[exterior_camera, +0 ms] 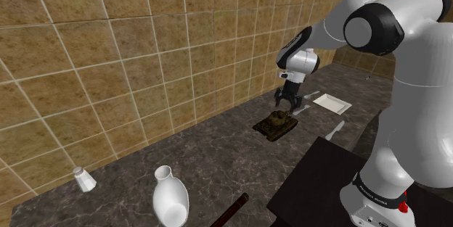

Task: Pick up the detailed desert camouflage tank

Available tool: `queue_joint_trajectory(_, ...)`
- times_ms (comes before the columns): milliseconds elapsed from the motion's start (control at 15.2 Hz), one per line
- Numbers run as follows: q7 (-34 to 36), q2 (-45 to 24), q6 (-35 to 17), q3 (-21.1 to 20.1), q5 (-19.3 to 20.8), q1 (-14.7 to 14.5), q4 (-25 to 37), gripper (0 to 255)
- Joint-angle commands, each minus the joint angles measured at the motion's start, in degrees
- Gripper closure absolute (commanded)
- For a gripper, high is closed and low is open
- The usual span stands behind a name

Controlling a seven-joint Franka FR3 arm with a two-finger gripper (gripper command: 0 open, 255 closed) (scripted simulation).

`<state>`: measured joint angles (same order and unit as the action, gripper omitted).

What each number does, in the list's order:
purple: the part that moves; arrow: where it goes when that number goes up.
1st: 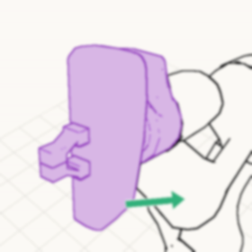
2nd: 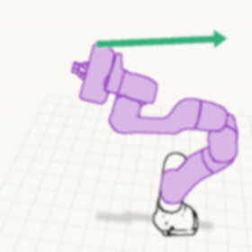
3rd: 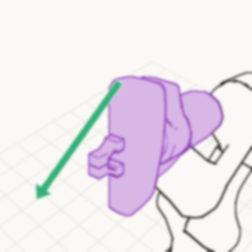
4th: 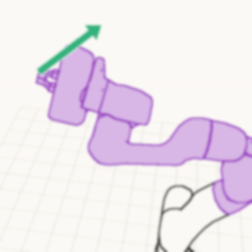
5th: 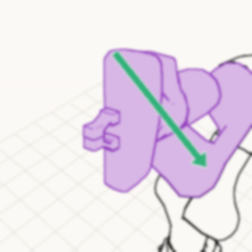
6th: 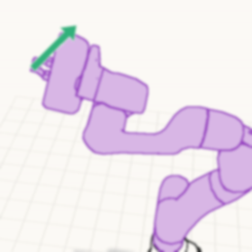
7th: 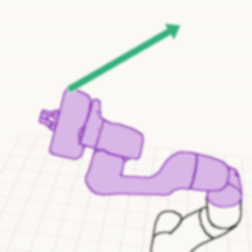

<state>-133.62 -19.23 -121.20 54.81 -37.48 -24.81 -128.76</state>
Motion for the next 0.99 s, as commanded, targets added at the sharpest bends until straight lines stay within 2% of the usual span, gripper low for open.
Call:
queue_joint_trajectory(0, -1.71, -1.83, -0.35, -1.26, -1.87, 1.23, 0.32, 0)
queue_joint_trajectory(198, -3.31, -3.81, -1.14, -2.74, -3.97, 2.43, 0.39, 0)
queue_joint_trajectory(330, -3.31, -3.81, -1.14, -2.74, -3.97, 2.44, 0.39, 0)
queue_joint_trajectory(396, -3.27, -3.77, -1.14, -2.72, -3.94, 2.4, 0.39, 255)
queue_joint_trajectory(924, -3.25, -3.74, -1.1, -2.69, -3.9, 2.4, 0.4, 255)
